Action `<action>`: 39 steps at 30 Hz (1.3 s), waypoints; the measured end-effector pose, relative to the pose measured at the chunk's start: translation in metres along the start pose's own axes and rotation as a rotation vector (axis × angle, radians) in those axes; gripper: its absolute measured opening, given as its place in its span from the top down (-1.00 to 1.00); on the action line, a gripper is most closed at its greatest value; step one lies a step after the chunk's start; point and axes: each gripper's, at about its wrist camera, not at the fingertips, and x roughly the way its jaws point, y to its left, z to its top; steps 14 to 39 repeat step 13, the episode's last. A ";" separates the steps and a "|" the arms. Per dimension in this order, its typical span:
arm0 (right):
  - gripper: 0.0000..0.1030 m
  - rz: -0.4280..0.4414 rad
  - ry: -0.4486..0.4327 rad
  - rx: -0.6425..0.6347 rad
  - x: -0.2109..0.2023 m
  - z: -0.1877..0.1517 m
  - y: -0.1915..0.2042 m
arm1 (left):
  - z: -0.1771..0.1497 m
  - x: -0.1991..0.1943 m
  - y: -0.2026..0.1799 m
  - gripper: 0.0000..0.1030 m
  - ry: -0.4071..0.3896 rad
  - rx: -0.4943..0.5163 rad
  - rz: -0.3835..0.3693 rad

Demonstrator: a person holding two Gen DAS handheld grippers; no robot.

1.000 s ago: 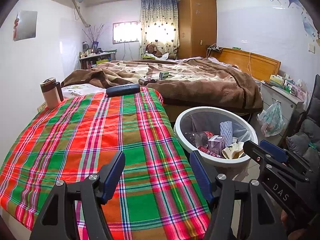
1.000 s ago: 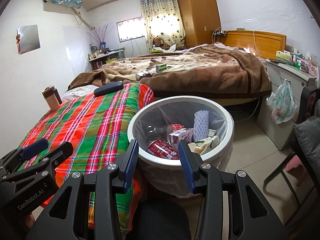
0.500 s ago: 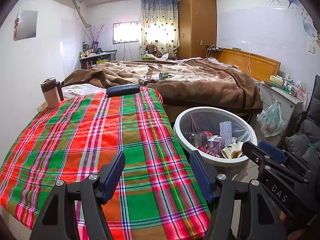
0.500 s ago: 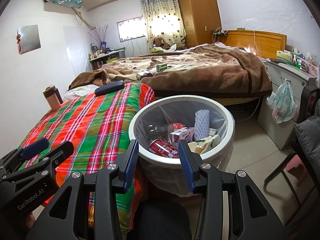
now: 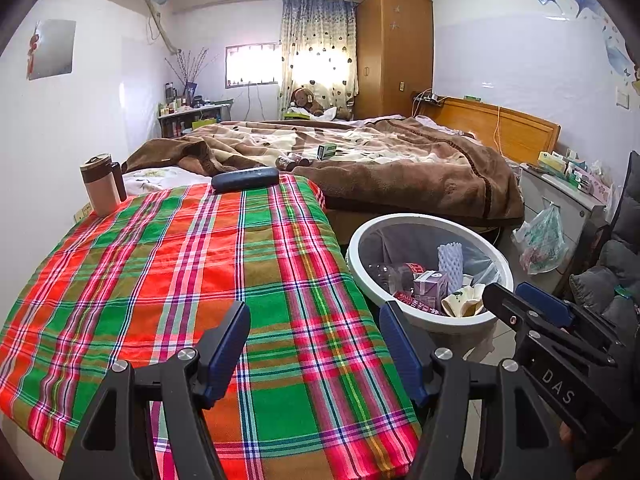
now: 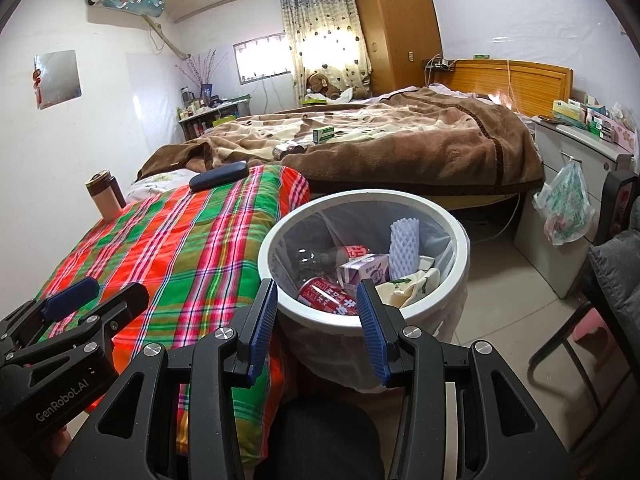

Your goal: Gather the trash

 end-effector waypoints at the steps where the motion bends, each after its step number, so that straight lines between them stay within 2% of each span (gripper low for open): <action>1: 0.17 0.000 0.000 0.000 0.000 0.000 0.000 | 0.000 0.000 -0.001 -0.30 0.000 0.000 -0.001; 39: 0.17 0.001 0.000 -0.002 0.000 -0.001 0.001 | -0.002 -0.001 -0.001 -0.30 0.004 -0.006 -0.001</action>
